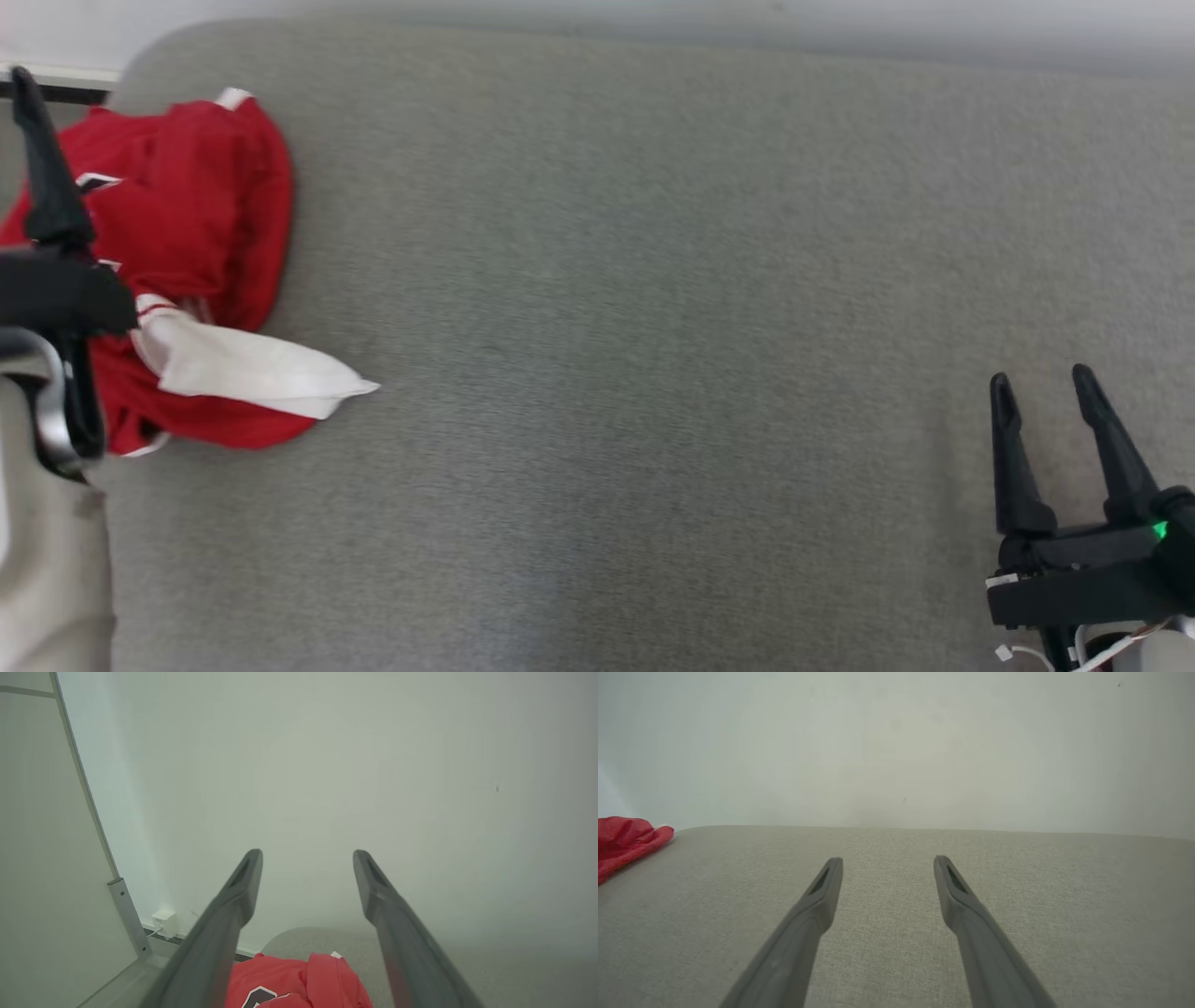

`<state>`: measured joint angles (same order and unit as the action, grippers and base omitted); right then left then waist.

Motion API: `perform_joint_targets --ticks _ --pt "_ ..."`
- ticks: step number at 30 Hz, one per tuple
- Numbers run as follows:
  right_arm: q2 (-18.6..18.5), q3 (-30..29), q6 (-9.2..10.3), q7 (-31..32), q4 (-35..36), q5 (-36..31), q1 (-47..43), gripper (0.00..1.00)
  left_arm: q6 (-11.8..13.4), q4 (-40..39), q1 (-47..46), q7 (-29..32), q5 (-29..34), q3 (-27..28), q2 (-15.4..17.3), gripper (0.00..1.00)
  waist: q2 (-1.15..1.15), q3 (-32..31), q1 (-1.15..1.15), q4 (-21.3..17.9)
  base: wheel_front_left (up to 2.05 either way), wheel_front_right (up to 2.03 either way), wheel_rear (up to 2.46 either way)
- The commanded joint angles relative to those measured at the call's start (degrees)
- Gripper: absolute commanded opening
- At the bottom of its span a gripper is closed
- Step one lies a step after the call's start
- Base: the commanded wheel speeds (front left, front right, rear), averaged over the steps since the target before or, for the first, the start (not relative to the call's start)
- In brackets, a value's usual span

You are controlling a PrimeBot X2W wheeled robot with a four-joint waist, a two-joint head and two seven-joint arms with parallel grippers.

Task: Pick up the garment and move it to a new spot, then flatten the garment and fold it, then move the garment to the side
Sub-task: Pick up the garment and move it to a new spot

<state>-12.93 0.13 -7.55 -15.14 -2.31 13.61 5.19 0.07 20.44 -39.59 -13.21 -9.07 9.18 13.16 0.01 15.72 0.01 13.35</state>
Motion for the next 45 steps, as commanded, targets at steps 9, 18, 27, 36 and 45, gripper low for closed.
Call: perform_joint_targets --ticks 9,18,27,36,45 --pt "0.77 -1.88 0.12 -0.03 0.72 0.01 2.07 1.0 -1.38 13.77 -8.23 5.9 0.75 -0.54 5.87 1.0 -0.01 9.2 -0.01 -11.05 0.0 0.0 0.0" --pt "1.6 -2.03 0.12 -0.03 0.19 0.36 2.25 1.0 -0.38 24.64 -8.62 13.92 1.39 -1.0 10.04 1.0 -0.01 8.34 -0.01 -12.63 0.0 0.0 0.0" --pt "2.26 -1.62 0.12 -0.03 0.24 0.12 2.35 1.0 -0.4 30.07 -8.89 17.65 0.8 -1.76 11.03 0.0 -0.01 7.74 -0.01 -12.68 0.0 0.0 0.0" --pt "2.96 -1.0 0.12 -0.03 -0.99 0.66 1.42 1.0 -1.05 27.45 -11.81 7.62 1.93 -3.69 11.29 0.0 -0.01 3.74 -0.01 -11.74 0.0 0.0 0.0" --pt "5.43 -0.29 0.12 -0.02 -2.85 0.92 0.49 1.0 -4.64 16.27 -20.03 3.61 1.82 -7.74 9.1 0.0 -0.01 -2.13 -0.01 -12.72 0.0 0.0 0.0"
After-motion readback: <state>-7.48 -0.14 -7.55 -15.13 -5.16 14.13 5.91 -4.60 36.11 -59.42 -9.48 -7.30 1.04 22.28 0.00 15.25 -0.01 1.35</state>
